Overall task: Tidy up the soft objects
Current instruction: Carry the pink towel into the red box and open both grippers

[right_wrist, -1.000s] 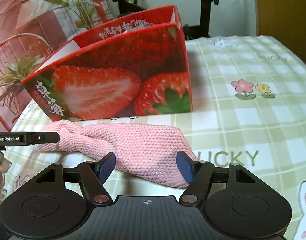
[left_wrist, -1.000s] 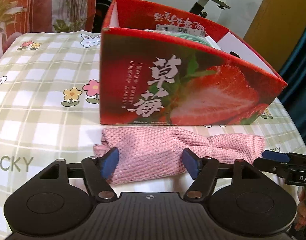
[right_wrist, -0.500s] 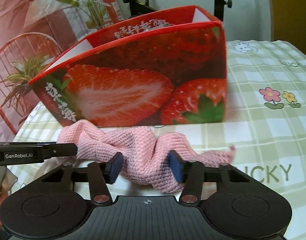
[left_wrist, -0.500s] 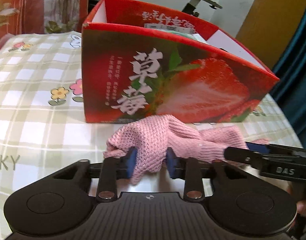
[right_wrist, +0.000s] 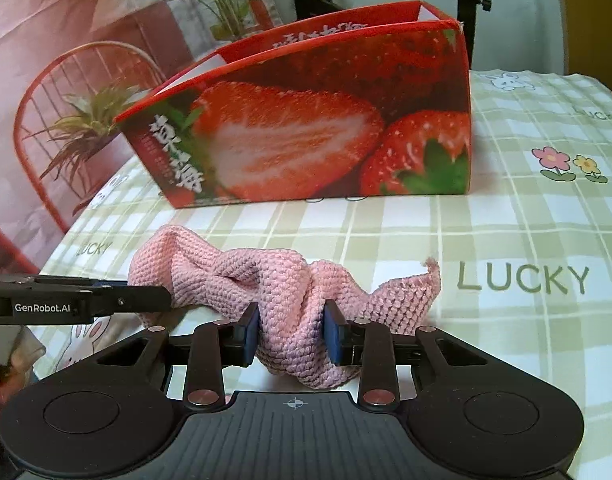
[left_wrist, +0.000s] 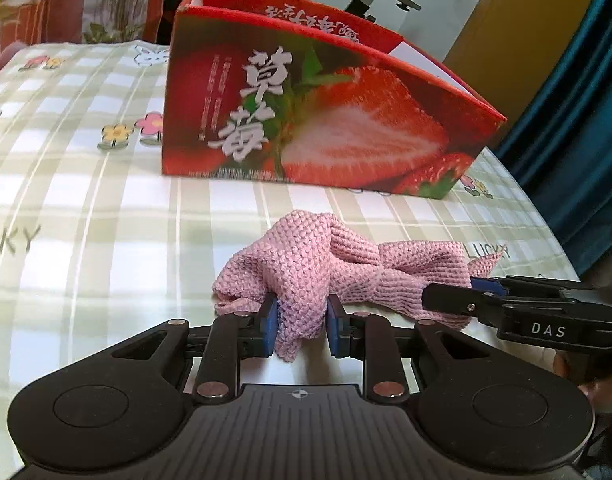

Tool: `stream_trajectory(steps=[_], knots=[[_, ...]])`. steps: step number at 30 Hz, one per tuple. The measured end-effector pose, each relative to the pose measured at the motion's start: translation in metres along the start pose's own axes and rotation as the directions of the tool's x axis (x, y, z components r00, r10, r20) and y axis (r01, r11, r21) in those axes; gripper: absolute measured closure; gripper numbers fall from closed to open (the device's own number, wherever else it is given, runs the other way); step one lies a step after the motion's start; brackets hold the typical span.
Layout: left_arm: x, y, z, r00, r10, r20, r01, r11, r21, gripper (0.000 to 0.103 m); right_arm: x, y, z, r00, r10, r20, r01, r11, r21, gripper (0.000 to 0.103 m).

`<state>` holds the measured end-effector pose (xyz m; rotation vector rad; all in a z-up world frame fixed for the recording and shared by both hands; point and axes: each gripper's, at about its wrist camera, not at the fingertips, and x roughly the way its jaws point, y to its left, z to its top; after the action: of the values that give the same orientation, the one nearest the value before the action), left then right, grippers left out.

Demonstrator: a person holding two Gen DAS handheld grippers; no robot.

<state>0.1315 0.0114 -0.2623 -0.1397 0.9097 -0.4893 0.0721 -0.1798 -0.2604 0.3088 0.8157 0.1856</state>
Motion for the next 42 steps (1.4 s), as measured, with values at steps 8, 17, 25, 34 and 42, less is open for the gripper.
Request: stream_trajectory(steps=[8,17,25,34,42], knots=[[-0.001,0.008,-0.006,1.0,-0.016,0.023,0.017,0.999,-0.046,0.077,0.0,0.001,-0.002,1.0,0.004,0.019,-0.003,1.0,-0.03,0.073],[-0.008,0.008,-0.004,0.999,-0.015,0.04,0.017,0.999,-0.05,0.08,-0.006,0.002,0.004,0.999,0.016,0.042,-0.014,0.999,-0.033,0.075],[-0.065,-0.002,0.036,0.973,-0.056,0.222,0.056,0.998,0.005,0.081,-0.055,0.017,0.054,0.969,0.103,0.225,-0.073,0.988,-0.136,0.076],[-0.09,-0.02,0.119,0.932,-0.08,0.353,0.053,0.995,0.086,0.081,-0.074,0.019,0.145,0.928,0.109,0.357,-0.045,0.982,-0.183,0.076],[-0.046,-0.012,0.16,0.96,-0.049,0.276,0.047,0.999,0.014,0.08,-0.029,0.004,0.189,0.945,0.028,0.326,-0.002,0.997,-0.081,0.075]])
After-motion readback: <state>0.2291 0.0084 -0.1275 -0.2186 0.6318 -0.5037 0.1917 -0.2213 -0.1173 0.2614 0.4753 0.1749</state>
